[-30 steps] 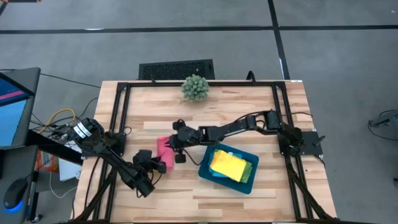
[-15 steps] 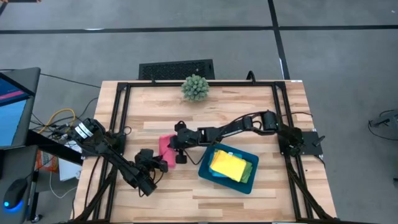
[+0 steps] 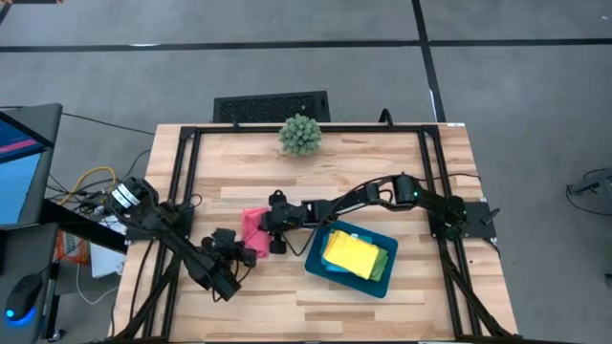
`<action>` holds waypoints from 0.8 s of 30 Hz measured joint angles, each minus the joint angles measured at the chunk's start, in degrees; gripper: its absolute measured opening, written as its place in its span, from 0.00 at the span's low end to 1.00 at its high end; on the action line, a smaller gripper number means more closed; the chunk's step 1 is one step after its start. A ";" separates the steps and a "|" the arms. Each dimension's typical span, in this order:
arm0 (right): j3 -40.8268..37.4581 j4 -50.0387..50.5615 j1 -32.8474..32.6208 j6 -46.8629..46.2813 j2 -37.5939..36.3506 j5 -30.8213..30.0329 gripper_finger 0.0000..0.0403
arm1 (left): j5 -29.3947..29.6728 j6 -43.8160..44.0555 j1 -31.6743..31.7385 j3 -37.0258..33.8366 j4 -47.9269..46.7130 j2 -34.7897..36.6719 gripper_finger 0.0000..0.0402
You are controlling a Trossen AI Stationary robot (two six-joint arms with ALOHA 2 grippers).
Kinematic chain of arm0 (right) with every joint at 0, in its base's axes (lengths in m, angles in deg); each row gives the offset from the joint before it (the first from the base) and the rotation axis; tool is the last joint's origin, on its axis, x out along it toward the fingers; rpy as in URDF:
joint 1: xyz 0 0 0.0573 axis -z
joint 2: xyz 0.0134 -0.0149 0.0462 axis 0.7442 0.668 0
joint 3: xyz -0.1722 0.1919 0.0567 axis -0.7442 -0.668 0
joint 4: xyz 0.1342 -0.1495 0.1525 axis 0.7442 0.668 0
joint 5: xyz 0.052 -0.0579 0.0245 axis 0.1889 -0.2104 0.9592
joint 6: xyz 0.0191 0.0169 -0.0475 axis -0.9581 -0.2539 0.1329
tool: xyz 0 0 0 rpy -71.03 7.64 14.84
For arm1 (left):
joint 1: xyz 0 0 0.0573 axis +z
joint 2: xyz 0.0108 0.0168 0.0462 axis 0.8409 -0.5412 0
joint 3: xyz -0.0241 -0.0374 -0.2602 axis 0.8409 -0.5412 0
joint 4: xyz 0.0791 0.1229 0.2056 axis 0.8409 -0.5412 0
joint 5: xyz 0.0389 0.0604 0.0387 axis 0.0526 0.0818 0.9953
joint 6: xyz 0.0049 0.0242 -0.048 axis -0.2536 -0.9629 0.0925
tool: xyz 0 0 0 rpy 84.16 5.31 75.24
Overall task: Fold microfiber towels
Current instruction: Fold the pink microfiber towel
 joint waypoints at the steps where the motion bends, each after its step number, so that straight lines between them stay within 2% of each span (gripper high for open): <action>1: -0.03 -0.03 0.00 0.00 -0.03 0.00 0.06 | -1.96 -0.14 0.00 0.76 -2.74 0.81 0.09; 4: -0.11 -0.33 0.00 0.00 -0.03 -0.01 0.05 | -6.44 -0.34 -0.07 3.14 -9.52 3.28 0.15; 7: -0.14 -0.47 0.00 -0.04 -0.03 -0.02 0.05 | -6.71 -2.93 -0.17 5.02 -11.58 5.24 0.21; 9: -0.14 -0.53 0.00 -0.02 -0.03 0.00 0.06 | -3.86 -4.70 -0.56 6.14 -11.56 6.25 0.23; 11: -0.16 -0.60 0.00 -0.02 -0.03 0.00 0.06 | 4.83 -5.15 -1.74 7.14 -10.36 6.68 0.24; 13: -0.18 -0.73 0.00 -0.02 -0.01 -0.01 0.06 | 16.57 -6.48 -3.24 7.59 -7.94 6.89 0.23; 15: -0.18 -0.78 0.00 -0.02 -0.01 0.00 0.06 | 21.50 -8.07 -3.61 6.71 -4.78 6.99 0.20; 20: -0.22 -1.08 0.00 0.02 0.00 -0.04 0.05 | 23.40 -15.52 -0.47 0.82 9.69 4.12 0.06; 24: -0.22 -0.88 0.00 -0.41 0.01 0.00 0.06 | 19.08 -22.44 1.89 -1.15 21.10 -0.47 0.01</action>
